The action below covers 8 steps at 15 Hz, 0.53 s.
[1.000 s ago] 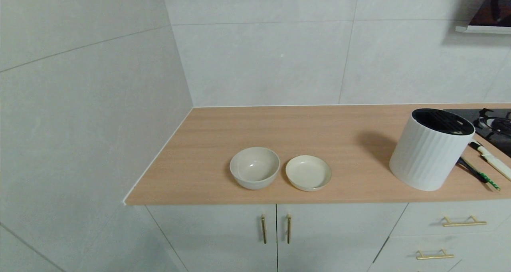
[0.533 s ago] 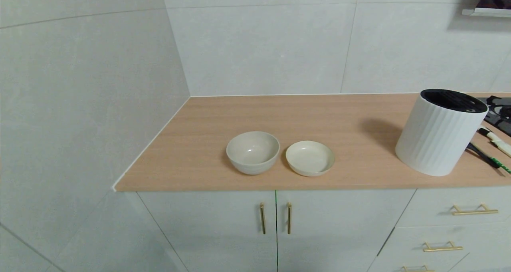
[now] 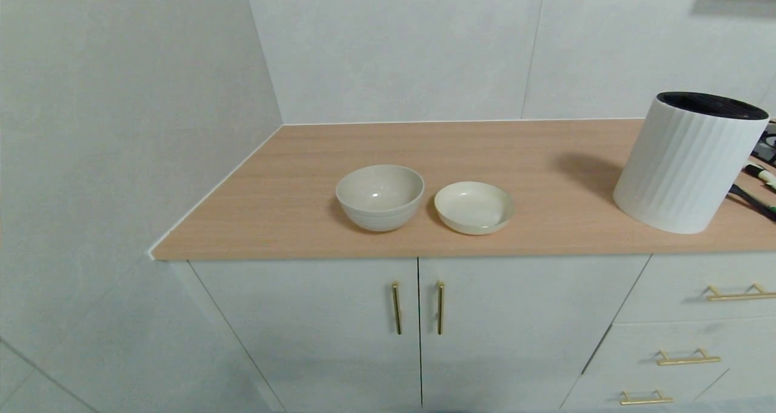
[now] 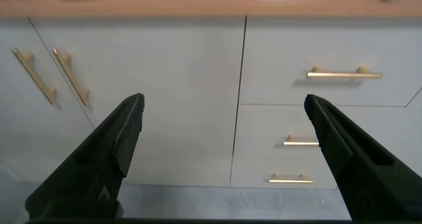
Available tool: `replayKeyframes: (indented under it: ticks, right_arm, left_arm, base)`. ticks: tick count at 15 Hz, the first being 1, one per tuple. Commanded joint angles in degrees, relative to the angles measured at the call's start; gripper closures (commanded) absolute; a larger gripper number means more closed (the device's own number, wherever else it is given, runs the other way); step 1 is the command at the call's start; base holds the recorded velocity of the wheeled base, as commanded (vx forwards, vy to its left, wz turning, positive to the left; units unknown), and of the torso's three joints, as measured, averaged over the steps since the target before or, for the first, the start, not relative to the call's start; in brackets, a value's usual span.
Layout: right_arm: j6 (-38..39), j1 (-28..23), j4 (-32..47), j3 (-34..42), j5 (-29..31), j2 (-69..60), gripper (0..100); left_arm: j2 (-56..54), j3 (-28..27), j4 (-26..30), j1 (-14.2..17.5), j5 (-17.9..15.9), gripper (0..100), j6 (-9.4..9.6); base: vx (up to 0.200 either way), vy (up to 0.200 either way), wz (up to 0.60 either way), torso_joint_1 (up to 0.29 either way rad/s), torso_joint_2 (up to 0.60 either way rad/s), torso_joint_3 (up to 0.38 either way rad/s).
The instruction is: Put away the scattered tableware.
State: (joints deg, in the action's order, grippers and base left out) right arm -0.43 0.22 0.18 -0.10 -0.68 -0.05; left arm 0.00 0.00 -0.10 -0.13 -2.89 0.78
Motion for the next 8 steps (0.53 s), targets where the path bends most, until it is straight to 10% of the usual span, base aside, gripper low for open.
replayKeyframes:
  ticks: [1, 8]
  right_arm:
    - [-0.01, 0.04, -0.01, 0.01, -0.11, 0.05, 0]
    - [-0.01, 0.04, -0.01, 0.01, -0.02, 0.05, 0]
  left_arm:
    - [0.00, 0.00, 0.01, 0.05, -0.01, 0, 0.01]
    - [0.00, 0.00, 0.01, 0.05, -0.01, 0, 0.01]
  base:
    - [0.000, 0.000, 0.00, -0.217, 0.51, 0.290]
    - [0.000, 0.000, 0.00, -0.191, 0.48, 0.290]
